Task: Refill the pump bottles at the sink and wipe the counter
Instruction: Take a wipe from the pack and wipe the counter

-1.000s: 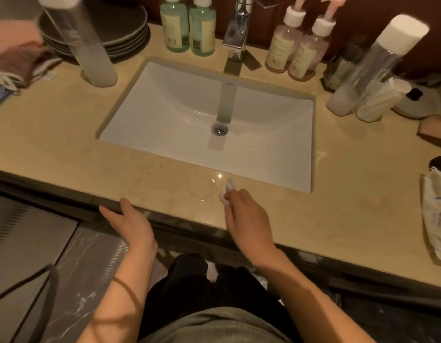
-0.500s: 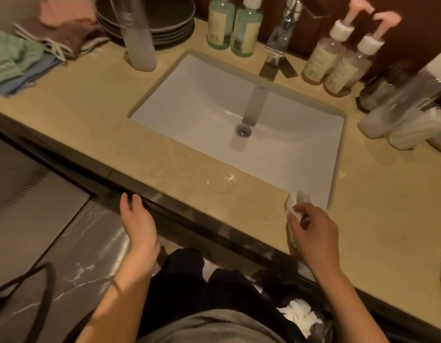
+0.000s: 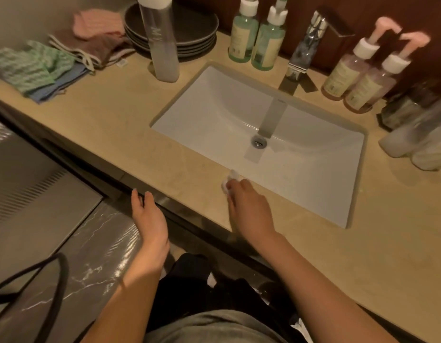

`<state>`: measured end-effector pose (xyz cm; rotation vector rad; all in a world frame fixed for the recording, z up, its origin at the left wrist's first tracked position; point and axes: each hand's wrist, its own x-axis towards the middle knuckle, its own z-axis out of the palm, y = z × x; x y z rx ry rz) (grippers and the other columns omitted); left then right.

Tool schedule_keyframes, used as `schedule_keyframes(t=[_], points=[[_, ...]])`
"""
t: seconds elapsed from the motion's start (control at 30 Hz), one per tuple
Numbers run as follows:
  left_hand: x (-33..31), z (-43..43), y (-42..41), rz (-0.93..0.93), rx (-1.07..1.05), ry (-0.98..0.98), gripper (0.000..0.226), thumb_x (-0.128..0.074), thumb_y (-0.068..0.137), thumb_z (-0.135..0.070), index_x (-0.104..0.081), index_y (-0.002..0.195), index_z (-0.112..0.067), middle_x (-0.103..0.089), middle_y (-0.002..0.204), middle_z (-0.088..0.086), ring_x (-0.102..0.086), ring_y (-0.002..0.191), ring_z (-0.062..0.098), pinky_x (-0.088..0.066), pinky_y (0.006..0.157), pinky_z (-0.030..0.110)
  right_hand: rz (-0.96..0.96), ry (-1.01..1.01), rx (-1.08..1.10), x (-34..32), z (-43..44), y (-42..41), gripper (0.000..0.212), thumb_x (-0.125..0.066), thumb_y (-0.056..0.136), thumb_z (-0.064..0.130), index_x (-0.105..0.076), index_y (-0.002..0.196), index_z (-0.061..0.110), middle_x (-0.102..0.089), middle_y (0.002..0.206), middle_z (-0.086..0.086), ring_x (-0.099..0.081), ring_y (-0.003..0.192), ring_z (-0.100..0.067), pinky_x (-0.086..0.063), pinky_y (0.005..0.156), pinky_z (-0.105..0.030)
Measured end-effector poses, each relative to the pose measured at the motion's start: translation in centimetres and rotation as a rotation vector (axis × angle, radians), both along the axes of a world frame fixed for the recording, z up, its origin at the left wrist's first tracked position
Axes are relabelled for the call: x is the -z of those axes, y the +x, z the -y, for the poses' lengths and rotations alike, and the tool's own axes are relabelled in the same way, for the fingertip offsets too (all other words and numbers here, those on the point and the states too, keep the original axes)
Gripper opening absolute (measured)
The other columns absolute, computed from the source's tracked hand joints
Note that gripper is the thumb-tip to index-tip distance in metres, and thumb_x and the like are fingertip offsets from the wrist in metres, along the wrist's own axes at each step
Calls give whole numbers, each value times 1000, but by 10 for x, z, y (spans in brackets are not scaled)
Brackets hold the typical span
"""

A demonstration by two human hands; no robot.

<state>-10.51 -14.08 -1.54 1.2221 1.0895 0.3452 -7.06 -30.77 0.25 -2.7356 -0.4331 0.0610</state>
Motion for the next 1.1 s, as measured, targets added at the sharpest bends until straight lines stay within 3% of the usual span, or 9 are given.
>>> schedule_keyframes(t=[0.13,0.23,0.3,0.43,0.53,0.67,0.8,1.0,1.1], points=[[1,-5,5,0,-17,-10,52,-35,102,-22,-17,150,-22,-20,155,0,-24,140,13,-21,98,19,-2,18,-249,-3,-7,-24,22,-56,90,16,-57,112,17,-57,93,-7,-55,57,-26,-49,48,-37],[2,-11,9,7,-36,-12,52,-35,102,-21,-16,150,-22,-20,155,0,-23,140,13,-21,98,19,-50,30,-263,-6,17,-44,20,-49,90,24,-56,109,25,-59,94,-1,-58,59,-19,-51,47,-35],[3,-15,12,16,-50,-20,52,-35,102,-21,-16,150,-21,-20,156,1,-23,140,13,-21,97,18,-40,75,-199,-7,39,-52,20,-48,87,28,-60,104,26,-61,91,3,-58,54,-12,-51,43,-27],[4,-22,21,20,-62,-40,51,-34,102,-21,-17,150,-21,-20,155,1,-24,140,13,-22,97,18,-37,76,33,-11,80,-51,18,-65,86,16,-66,103,23,-60,90,8,-56,56,-7,-49,45,-21],[4,-26,27,22,-54,-46,51,-34,102,-21,-16,150,-21,-21,155,2,-25,139,13,-22,97,19,-23,29,207,-13,95,-36,19,-60,89,15,-65,108,15,-59,89,3,-55,62,-13,-48,52,-27],[4,-37,36,29,-46,-49,53,-34,102,-21,-14,151,-21,-20,155,2,-25,139,13,-23,97,19,-10,-14,269,-9,73,-1,21,-49,95,16,-58,114,11,-58,102,-7,-56,66,-22,-46,56,-32],[5,-56,42,57,-63,-57,53,-34,102,-21,-12,151,-21,-20,155,2,-26,138,12,-23,97,19,2,-12,144,-3,12,30,20,-47,96,16,-56,114,14,-57,104,-7,-58,67,-24,-51,57,-40],[8,-88,41,79,-106,-65,52,-33,102,-20,-13,150,-21,-22,155,2,-28,137,11,-23,98,18,66,-29,-171,0,-64,15,22,-64,84,14,-57,104,17,-59,89,-4,-53,50,-21,-43,37,-32],[12,-105,40,62,-107,-51,52,-34,102,-21,-14,150,-21,-24,154,1,-29,136,12,-24,100,20,-7,-6,-369,-4,-62,-3,26,-58,85,25,-51,111,24,-60,98,0,-58,62,-17,-51,45,-34]])
